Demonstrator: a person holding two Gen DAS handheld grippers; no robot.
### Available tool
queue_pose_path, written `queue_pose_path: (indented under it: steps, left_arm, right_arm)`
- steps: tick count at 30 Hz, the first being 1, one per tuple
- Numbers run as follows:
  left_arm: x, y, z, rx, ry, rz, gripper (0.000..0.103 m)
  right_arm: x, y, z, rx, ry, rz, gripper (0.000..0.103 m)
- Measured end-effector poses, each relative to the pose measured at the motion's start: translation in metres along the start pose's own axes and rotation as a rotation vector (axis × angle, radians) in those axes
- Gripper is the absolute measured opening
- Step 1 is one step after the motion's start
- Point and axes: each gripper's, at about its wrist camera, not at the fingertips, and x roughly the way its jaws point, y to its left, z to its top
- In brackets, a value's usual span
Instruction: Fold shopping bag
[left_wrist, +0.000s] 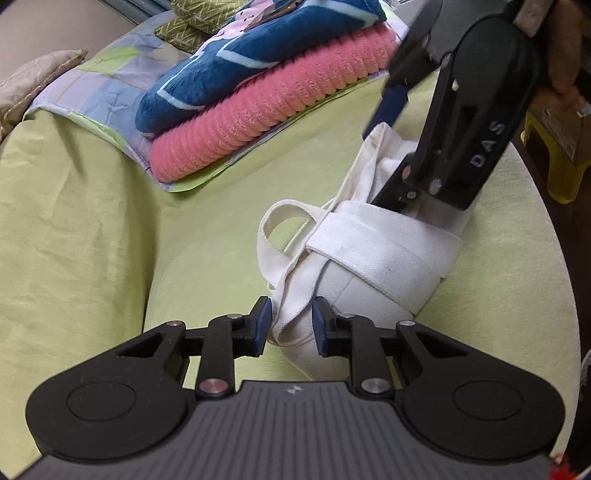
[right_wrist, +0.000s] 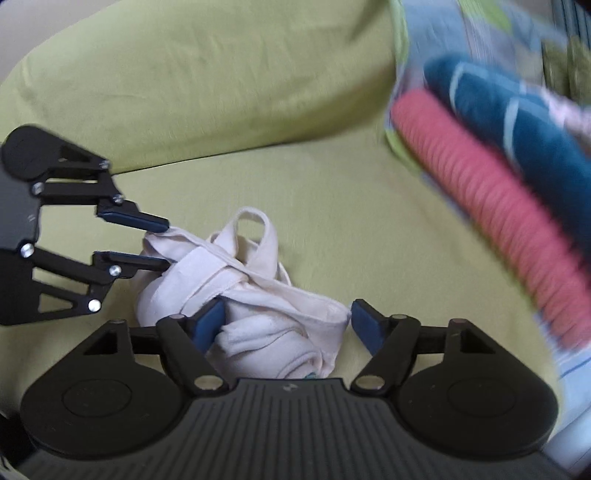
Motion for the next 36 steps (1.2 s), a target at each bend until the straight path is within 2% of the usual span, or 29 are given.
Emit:
queue_pose_path:
  steps: [2,3,5,6,7,9,13,17,19,29,30,32,36]
  left_arm:
    - [0.0,0.0,-0.001,-0.007,-0.002,-0.002,0.026]
    - [0.0,0.0,-0.001,-0.009,-0.003,-0.003,0.026]
    - [0.0,0.0,0.0,-0.006,-0.003,-0.004,0.026]
    - [0.0,0.001,0.0,-0.005,-0.002,-0.005,0.026]
    - [0.0,0.001,0.0,-0.006,-0.002,-0.006,0.026]
    - [0.0,0.001,0.0,-0.011,-0.002,-0.008,0.026]
    - [0.001,-0.002,0.001,-0.002,-0.006,-0.002,0.025]
    - [0.002,-0.001,0.002,-0.011,-0.002,-0.007,0.025]
    - [0.002,-0.001,0.002,-0.011,-0.001,-0.005,0.025]
    - [0.0,-0.002,0.002,-0.04,-0.014,0.009,0.026]
    - [-0.004,0.001,0.001,-0.07,-0.025,0.003,0.027]
    - [-0.017,0.013,-0.001,-0.191,-0.061,-0.046,0.028]
    - [-0.046,0.028,-0.003,-0.366,-0.173,-0.092,0.028]
  right_arm:
    - [-0.016,0.005,0.004,-0.054,-0.042,-0.023,0.065]
    - [-0.024,0.007,0.007,-0.066,-0.08,-0.009,0.06]
    - [-0.028,0.007,0.014,-0.063,-0.107,0.05,0.042]
    - [-0.025,0.007,0.018,-0.064,-0.095,0.078,0.028]
    - [-0.019,0.007,0.019,-0.077,-0.071,0.095,0.019]
    - [-0.004,0.006,0.016,-0.093,-0.024,0.124,0.012]
    - [0.012,-0.004,0.005,-0.063,0.01,0.178,0.013]
    - [0.014,0.0,0.002,-0.098,0.008,0.174,0.012]
    - [0.013,-0.002,-0.001,-0.072,-0.004,0.178,0.012]
    - [0.014,0.017,-0.013,-0.081,-0.067,0.101,0.013]
    - [0.014,0.016,-0.013,-0.082,-0.065,0.103,0.014]
    - [0.014,0.015,-0.012,-0.086,-0.062,0.107,0.014]
    - [0.015,0.013,-0.011,-0.092,-0.056,0.114,0.013]
